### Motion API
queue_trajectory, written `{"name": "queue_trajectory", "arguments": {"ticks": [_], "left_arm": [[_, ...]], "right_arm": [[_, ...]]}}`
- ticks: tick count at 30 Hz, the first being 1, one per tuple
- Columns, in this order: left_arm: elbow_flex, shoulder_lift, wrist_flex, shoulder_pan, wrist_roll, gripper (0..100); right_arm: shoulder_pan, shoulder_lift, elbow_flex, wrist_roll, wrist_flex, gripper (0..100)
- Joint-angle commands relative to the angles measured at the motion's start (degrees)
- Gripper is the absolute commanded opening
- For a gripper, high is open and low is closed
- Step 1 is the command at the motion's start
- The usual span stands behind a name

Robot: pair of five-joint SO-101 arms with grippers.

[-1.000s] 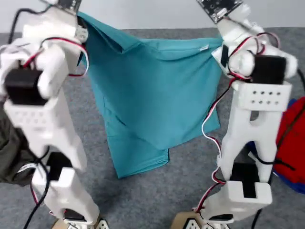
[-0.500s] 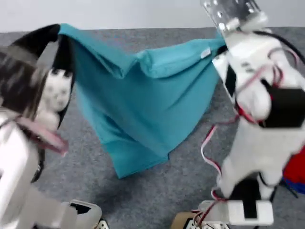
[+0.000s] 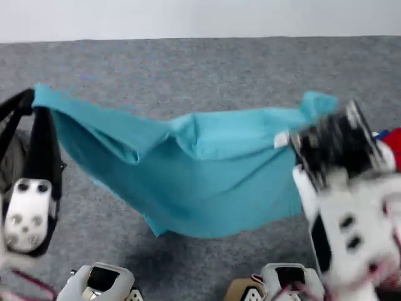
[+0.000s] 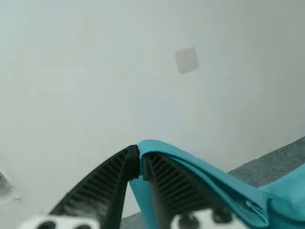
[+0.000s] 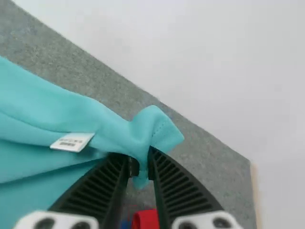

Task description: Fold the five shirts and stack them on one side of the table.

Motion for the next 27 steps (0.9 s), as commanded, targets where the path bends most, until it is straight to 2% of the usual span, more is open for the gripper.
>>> {"name": "queue_trajectory", "arguments": {"ticks": [1,9,17,27], "left_arm": [[0.4,-1.7,1.1,0.2,0.4,0],[0.8,-1.8,-0.8,0.3,-1.8,0],[0.9,-1.8,-9.3,-0.2,-16.7,0],[0.5,-1.9,-14.9,-0.1,-25.3,0]], "right_arm": [[4.3,-4.6,3.0,-0.5,2.2,1.0],[9.1,-10.2,13.8,-0.5,0.8,1.0],[16.0,-14.6,24.7,-0.6,-7.4,1.0],[16.4,-15.3,28.7,-0.6,-8.0,1.0]]}}
